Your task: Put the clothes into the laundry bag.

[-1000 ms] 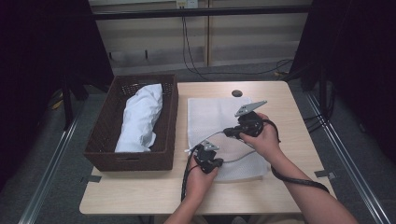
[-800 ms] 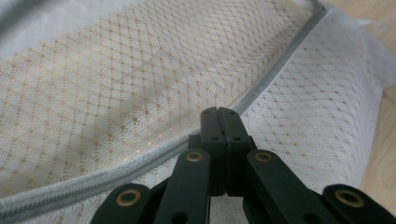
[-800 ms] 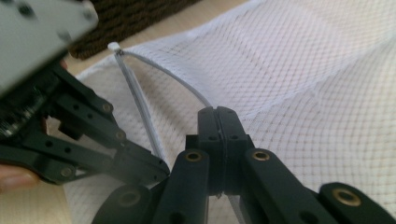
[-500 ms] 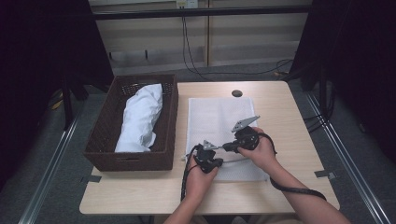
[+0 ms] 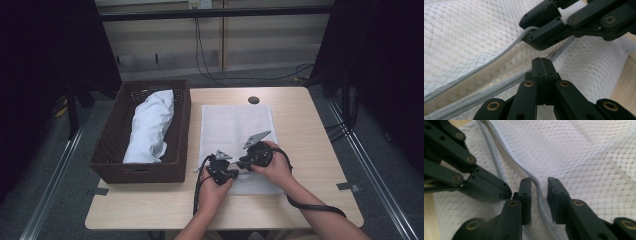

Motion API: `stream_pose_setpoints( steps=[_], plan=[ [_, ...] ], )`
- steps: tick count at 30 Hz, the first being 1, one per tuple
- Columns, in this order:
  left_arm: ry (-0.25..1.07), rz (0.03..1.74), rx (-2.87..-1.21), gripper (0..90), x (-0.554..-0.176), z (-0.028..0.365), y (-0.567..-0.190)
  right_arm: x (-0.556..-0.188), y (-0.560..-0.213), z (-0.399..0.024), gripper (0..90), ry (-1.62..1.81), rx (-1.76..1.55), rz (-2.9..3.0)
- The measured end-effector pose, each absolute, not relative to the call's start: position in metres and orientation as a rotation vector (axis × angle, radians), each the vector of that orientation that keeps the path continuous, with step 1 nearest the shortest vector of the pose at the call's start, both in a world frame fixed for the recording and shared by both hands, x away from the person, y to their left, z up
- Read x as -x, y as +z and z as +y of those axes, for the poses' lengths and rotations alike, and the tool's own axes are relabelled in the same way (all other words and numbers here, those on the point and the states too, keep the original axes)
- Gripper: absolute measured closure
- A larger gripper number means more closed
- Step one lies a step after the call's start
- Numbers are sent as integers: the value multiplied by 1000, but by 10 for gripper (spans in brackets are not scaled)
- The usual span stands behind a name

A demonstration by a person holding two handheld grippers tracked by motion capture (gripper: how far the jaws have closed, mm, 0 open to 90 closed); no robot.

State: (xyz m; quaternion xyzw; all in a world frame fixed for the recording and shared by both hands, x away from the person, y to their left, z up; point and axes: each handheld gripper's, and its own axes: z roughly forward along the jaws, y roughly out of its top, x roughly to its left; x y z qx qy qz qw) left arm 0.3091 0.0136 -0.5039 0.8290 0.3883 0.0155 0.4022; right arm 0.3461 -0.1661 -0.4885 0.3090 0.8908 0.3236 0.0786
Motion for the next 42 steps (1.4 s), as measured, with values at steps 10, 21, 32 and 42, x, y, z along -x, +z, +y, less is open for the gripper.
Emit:
stream_pose_setpoints(
  steps=[10,21,32,42],
  plan=[
    [51,979,-2101,900,-309,13,-504,-357,-470,-167,890,988,-954,2622],
    [77,984,-2103,900,-306,10,-503,-369,-408,-180,892,1076,-961,2494],
    [79,1000,-2110,900,-306,9,-502,-377,-386,-182,892,1092,-968,2438],
    [70,1020,-2108,900,-307,8,-501,-388,-371,-188,892,1100,-970,2414]
  ],
)
